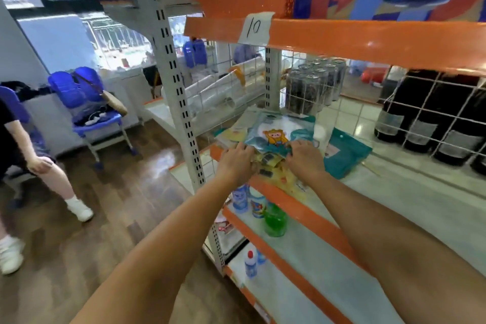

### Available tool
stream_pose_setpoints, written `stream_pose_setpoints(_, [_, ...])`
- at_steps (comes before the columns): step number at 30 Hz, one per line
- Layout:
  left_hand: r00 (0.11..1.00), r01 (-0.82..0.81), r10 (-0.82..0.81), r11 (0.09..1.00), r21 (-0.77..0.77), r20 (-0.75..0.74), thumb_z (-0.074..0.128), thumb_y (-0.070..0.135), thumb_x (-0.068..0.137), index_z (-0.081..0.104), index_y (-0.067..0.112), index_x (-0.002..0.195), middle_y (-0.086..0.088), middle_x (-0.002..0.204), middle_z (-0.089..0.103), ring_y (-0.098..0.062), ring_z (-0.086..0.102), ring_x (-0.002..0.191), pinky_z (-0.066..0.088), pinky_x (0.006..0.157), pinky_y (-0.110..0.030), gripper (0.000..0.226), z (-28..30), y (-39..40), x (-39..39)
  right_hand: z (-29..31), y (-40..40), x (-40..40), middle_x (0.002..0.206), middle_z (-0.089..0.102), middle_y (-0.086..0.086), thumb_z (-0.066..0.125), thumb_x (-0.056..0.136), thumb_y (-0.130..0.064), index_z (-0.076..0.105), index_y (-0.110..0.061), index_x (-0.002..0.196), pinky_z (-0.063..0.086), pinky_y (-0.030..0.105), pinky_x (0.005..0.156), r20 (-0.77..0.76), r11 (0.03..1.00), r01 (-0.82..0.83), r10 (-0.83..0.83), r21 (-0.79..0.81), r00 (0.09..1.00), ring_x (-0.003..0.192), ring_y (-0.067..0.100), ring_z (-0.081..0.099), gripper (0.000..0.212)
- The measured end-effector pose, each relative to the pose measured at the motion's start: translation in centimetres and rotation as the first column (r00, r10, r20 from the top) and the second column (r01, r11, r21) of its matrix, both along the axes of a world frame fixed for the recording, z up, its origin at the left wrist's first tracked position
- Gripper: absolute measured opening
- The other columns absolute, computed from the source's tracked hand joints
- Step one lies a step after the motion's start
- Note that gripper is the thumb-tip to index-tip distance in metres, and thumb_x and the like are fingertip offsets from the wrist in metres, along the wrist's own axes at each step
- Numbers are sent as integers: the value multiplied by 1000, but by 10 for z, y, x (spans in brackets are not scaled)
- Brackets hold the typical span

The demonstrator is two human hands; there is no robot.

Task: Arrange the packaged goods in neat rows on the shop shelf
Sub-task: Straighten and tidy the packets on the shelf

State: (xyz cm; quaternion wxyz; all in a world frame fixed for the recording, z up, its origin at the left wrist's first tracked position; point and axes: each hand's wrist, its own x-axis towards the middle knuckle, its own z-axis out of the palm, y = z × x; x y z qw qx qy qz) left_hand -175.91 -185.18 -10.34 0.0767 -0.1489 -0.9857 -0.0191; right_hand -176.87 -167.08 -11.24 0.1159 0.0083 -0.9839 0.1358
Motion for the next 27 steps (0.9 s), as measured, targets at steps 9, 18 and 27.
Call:
stream_pose_setpoints(9, [973,153,-127,980,127,-191,41,27,98,55,17,126,-5,130,55,-23,46,123,36,100,-35,33,7,-4,-59,7,15,-43,127,53,14,37,97,-18,52,-6,124,42,39,94,-15,990,141,-141,5,990,116,30,46,33])
stream_pose_setpoints(18, [994,69,-61,994,87,-92,41,26,98,50,15,130,-5,134,50,-23,43,125,33,103,-36,35,16,19,-117,2,42,-102,132,44,19,41,96,-24,42,-3,134,39,42,99,153,968,239,-226,-72,962,120,34,43,43])
stream_pose_setpoints(27, [998,28,-28,1000,2,-59,37,28,100,47,11,132,-9,135,48,-24,41,126,34,105,-36,37,15,30,-157,7,51,-128,134,40,21,41,96,-30,35,-4,135,40,40,95,273,911,385,-337,-150,901,123,35,39,47])
